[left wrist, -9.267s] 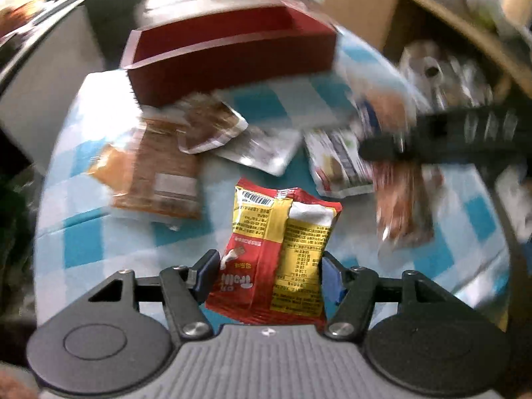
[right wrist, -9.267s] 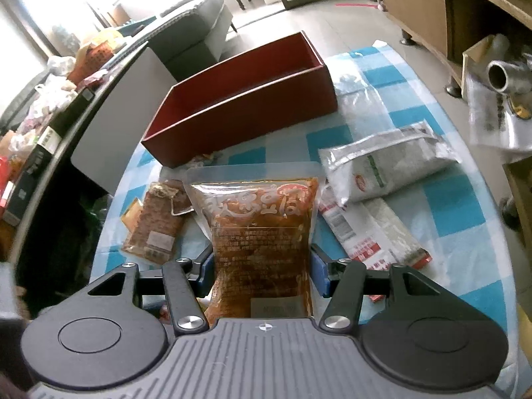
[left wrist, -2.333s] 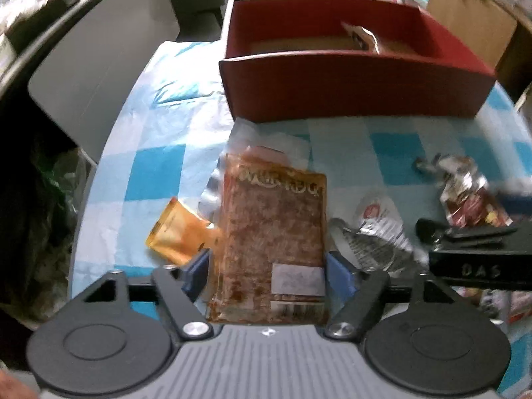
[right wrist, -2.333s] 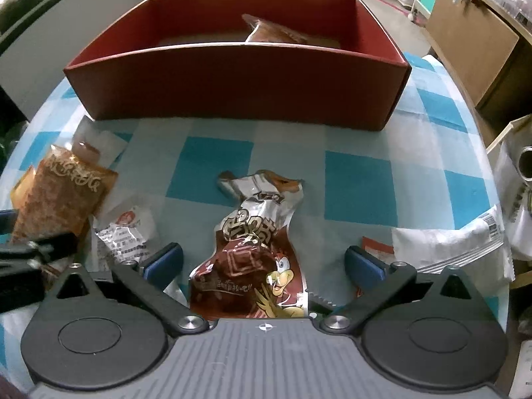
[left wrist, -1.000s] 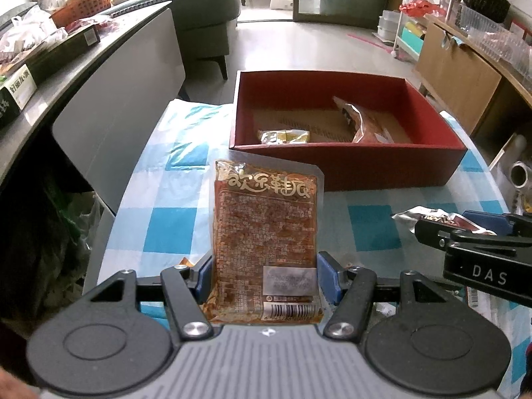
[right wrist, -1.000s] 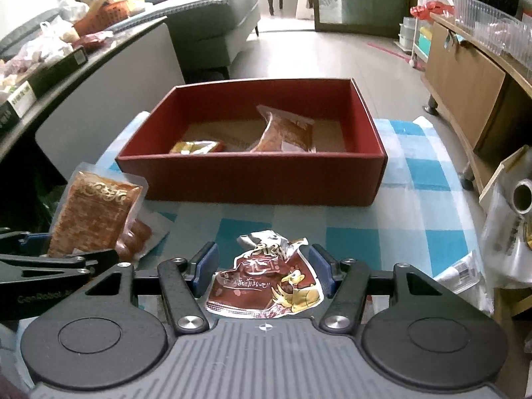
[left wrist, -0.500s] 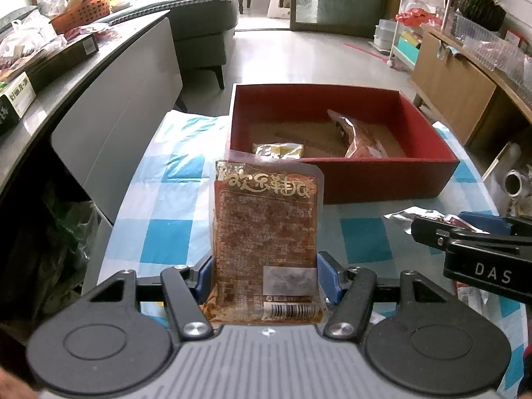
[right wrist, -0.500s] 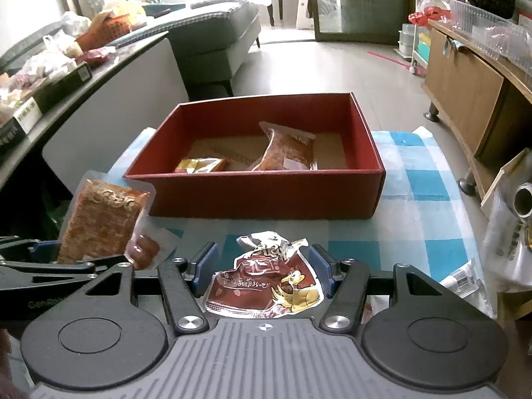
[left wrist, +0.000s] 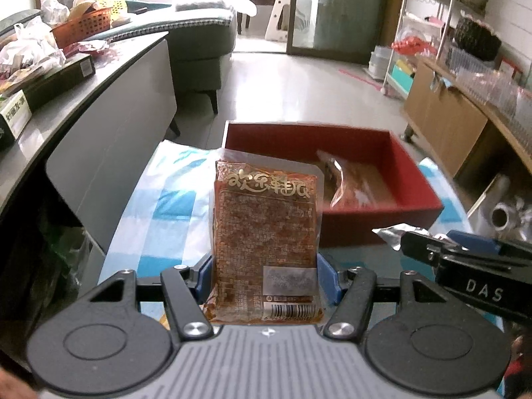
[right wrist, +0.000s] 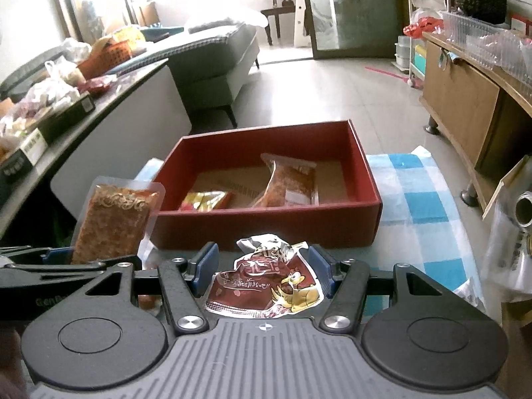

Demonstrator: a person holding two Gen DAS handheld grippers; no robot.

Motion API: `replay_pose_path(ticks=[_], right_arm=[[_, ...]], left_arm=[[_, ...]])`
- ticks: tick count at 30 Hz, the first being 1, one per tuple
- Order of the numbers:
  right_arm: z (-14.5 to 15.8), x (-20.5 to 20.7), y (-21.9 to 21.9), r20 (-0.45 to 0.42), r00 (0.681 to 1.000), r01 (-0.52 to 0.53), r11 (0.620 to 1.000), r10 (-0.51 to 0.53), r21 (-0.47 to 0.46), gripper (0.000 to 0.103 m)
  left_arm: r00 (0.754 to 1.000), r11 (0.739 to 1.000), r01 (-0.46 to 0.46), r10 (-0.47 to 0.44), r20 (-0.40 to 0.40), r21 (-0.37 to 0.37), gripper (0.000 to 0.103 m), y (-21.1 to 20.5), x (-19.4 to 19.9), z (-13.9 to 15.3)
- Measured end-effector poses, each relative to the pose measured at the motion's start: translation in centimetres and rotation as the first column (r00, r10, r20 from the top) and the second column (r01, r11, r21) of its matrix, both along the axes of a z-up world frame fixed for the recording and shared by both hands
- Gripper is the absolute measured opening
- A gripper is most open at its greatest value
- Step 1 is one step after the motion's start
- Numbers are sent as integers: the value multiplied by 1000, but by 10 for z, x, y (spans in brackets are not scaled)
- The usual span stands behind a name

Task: Organize snacks
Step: 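Carry both packages over the red box and release them inside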

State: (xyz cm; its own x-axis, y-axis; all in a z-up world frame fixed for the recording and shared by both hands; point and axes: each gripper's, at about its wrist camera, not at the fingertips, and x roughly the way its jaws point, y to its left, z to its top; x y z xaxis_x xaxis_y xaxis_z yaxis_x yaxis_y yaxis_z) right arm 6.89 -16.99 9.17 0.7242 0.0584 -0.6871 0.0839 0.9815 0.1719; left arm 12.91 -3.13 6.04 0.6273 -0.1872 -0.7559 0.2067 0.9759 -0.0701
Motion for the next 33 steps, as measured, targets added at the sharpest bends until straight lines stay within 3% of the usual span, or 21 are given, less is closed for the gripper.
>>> replay_pose_path(ticks=[17,33], right_arm=[[9,45,-19,77,994,76,996,-79,38,67],[-34,107,-34,4,994,108,994,-108,-19,67]], left_arm=[[999,1000,-20,20,34,-13,56,-23,60,2],[999,999,-38,38,-24,-2,56,-41,118,-38]])
